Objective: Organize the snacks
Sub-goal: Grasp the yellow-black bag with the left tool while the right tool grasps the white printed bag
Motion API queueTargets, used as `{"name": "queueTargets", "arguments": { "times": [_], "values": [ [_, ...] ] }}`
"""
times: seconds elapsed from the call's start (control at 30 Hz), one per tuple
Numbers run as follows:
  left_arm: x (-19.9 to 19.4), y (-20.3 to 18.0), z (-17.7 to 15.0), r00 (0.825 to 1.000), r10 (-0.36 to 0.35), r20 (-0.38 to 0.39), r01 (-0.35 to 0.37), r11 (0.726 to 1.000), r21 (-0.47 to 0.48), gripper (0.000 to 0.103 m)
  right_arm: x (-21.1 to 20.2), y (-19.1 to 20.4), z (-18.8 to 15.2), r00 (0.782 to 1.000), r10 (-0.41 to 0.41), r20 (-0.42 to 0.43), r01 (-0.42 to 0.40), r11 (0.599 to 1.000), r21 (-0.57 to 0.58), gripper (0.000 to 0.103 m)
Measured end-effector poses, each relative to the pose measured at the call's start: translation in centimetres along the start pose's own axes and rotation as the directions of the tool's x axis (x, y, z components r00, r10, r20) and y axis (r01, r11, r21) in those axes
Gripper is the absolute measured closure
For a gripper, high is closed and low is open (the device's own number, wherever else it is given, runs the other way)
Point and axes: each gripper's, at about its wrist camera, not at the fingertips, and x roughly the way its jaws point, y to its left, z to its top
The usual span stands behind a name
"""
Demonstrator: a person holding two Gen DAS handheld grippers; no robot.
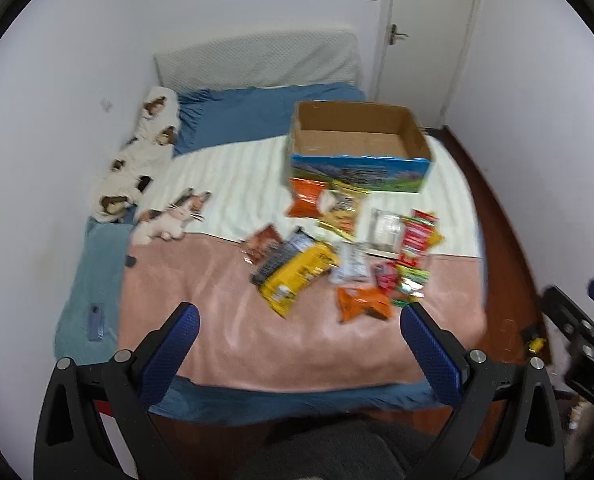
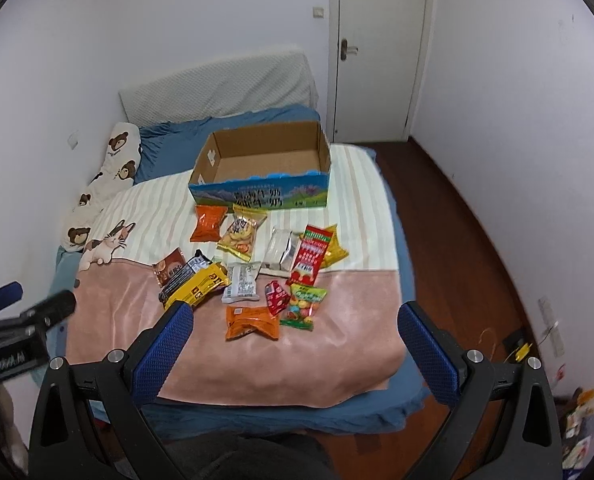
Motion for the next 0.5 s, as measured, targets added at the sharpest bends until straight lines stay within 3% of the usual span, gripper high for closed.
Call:
{"name": "queueTargets", "arguments": {
  "times": [0.1,0.2,0.37,0.5],
  "values": [
    [3.1,0.8,0.7,0.997,0.074,0.012,-0.074,0.997,0.038,0.000,4.2,-0.1,-0.3,0.996,0.035,-0.076,-0.032,0.999,0.041,0.000],
    [7.8,1.6,1.5,0.990,0.142,-0.005,-0.141,0.984,0.108,0.000,9.8,-0.2,-0.9,0.980,0.088,-0.180,-0.069,0.992,0.110,0.000],
    [17.4,2.3,1.6,0.975,0.187,-0.116,-0.152,0.954,0.257,0.000,19.2,0.5,-3.2,0.937,0.142,-0.320,-0.083,0.978,0.191,0.000],
    [25.1,1.7,0.9,0.951,0.214,-0.221,-0.115,0.913,0.391,0.000,26.5,1.2,-5.3,0.888,0.193,-0.417,-0.080,0.958,0.274,0.000]
  ]
}}
